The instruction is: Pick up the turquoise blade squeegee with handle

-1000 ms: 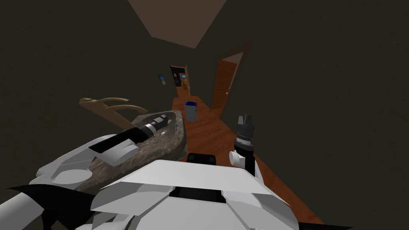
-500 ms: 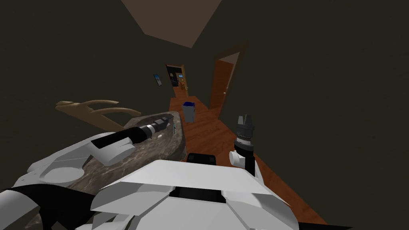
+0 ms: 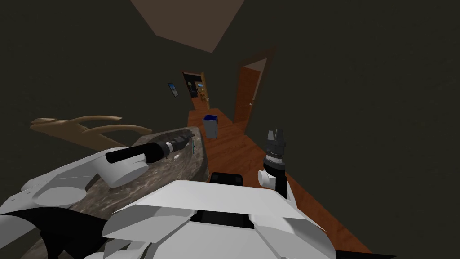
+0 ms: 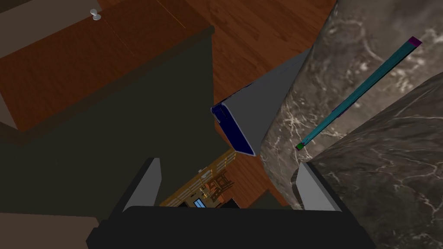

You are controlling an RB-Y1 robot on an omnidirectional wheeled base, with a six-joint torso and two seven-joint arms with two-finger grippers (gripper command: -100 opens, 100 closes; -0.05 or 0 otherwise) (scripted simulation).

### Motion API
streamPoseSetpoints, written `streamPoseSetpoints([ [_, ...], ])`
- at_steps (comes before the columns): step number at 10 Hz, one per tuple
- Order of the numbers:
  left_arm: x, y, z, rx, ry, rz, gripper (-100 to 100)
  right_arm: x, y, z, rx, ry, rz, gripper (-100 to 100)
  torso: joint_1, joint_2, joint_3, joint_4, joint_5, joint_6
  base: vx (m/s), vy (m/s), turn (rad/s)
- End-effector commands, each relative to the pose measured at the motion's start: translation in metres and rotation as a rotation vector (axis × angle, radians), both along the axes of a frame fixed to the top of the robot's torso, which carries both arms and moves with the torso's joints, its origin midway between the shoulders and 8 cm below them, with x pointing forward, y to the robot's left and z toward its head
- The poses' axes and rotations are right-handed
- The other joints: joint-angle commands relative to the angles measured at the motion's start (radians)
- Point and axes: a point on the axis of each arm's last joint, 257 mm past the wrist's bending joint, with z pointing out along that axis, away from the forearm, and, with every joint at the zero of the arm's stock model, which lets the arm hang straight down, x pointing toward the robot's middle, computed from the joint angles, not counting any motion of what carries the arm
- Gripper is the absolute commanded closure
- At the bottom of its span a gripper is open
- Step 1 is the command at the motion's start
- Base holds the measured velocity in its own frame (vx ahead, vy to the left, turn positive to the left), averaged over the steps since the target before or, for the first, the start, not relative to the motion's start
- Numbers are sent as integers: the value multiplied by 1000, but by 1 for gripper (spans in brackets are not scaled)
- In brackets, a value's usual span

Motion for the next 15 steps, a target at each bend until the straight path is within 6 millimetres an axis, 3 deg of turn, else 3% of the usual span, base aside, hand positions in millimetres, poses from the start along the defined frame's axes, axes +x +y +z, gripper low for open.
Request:
streamPoseSetpoints([
  [1, -8, 6, -13, 17, 73, 6, -100, 0, 0, 0, 0, 0, 0, 0, 0, 0, 0, 0, 0, 0, 38, 1, -95],
  [7, -33, 20, -41, 56, 241, 32, -100, 0, 0, 0, 0, 0, 0, 0, 0, -2, -1, 0, 0, 0, 45, 10, -58],
  [15, -89, 38, -79, 105, 527, 67, -100, 0, 0, 0, 0, 0, 0, 0, -1, -2, -1, 0, 0, 0, 49, 1, -59],
])
